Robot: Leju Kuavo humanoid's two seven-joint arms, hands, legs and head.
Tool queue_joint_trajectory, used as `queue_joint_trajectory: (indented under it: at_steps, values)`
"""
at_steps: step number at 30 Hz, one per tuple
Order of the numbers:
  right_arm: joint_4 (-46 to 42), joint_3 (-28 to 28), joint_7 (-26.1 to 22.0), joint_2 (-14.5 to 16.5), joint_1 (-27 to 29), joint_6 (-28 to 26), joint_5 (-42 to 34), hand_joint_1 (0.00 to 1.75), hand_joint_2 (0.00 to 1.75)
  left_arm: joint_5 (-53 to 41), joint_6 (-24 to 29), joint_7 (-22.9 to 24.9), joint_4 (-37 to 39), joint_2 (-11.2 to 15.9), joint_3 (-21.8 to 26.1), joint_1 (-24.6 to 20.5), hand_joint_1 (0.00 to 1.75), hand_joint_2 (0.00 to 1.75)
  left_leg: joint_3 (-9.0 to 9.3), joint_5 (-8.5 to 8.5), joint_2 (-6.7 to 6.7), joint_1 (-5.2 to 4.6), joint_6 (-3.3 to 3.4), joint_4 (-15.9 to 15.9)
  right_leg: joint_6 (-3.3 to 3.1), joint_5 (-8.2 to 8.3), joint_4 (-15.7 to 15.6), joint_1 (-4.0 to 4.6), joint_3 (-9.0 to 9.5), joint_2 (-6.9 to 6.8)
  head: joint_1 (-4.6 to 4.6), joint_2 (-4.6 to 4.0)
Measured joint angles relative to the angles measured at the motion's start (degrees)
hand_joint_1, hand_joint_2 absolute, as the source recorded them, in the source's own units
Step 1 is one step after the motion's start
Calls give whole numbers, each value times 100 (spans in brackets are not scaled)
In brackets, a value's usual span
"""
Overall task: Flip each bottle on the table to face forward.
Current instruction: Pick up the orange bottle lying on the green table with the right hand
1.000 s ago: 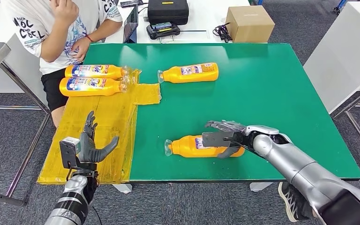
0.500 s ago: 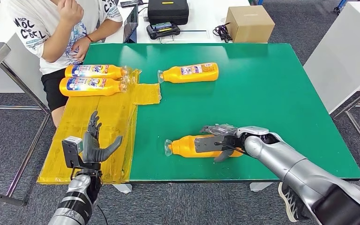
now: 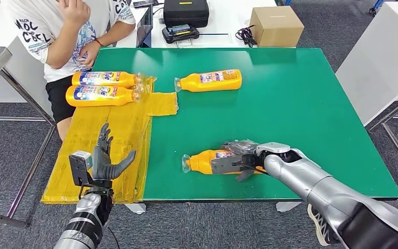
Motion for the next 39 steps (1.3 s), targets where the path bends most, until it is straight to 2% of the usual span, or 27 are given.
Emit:
queue_joint_trajectory:
  at_steps: [9, 11, 12, 15, 16, 24, 34, 37, 39]
  values:
    - [323, 178, 80, 226, -19, -154, 423, 0, 175, 3, -2, 46, 3, -14, 0, 1, 0, 175, 1, 0, 2, 0, 0, 0, 0, 0, 0, 0, 1, 0, -1, 0]
    - [382, 203, 95, 264, -36, -161, 508, 8, 175, 3, -2, 49, 3, -14, 0, 1, 0, 175, 2, 0, 4, 0, 0, 0, 0, 0, 0, 0, 1, 1, 0, 0]
    - [409, 214, 101, 282, -44, -166, 553, 43, 175, 3, -2, 52, 3, -14, 0, 1, 0, 175, 3, 0, 4, 0, 0, 0, 0, 0, 0, 0, 1, 1, 0, 0]
    - [478, 254, 122, 329, -64, -202, 683, 166, 175, 3, -1, 66, 3, -14, 0, 2, 0, 175, 6, 0, 5, 0, 0, 0, 0, 1, -1, 0, 3, 2, 0, 0]
    - [496, 267, 130, 341, -71, -222, 709, 175, 175, 3, -1, 70, 3, -14, 0, 3, 0, 175, 8, 0, 6, 0, 0, 0, 0, 1, -1, 0, 4, 2, 0, 0]
    - [522, 103, 62, 353, 4, -812, 501, 175, 175, 3, 0, 76, 1, -14, 4, 30, 0, 175, 13, 6, 3, 0, 5, 0, 4, 5, 0, 0, 10, 2, 0, 0]
    - [508, -106, 45, 345, 126, -979, 458, 175, 175, 3, 0, 75, 1, -14, 7, 43, 0, 175, 8, 5, 2, 0, 5, 0, 5, 4, -1, -1, 8, 1, 0, 0]
    - [253, -438, 69, 355, 482, -1789, 603, 175, 175, 10, 0, 79, -57, -14, 9, 100, 0, 175, 6, 5, -4, 1, 5, 0, 5, 4, -1, 0, 9, -4, 1, 0]
    - [-149, -949, 84, 428, 972, -2508, 879, 175, 175, 14, 1, 99, -165, -14, 16, 197, 0, 175, 3, 2, -5, 3, 4, -1, 5, 3, 0, 2, 7, -5, 1, 0]
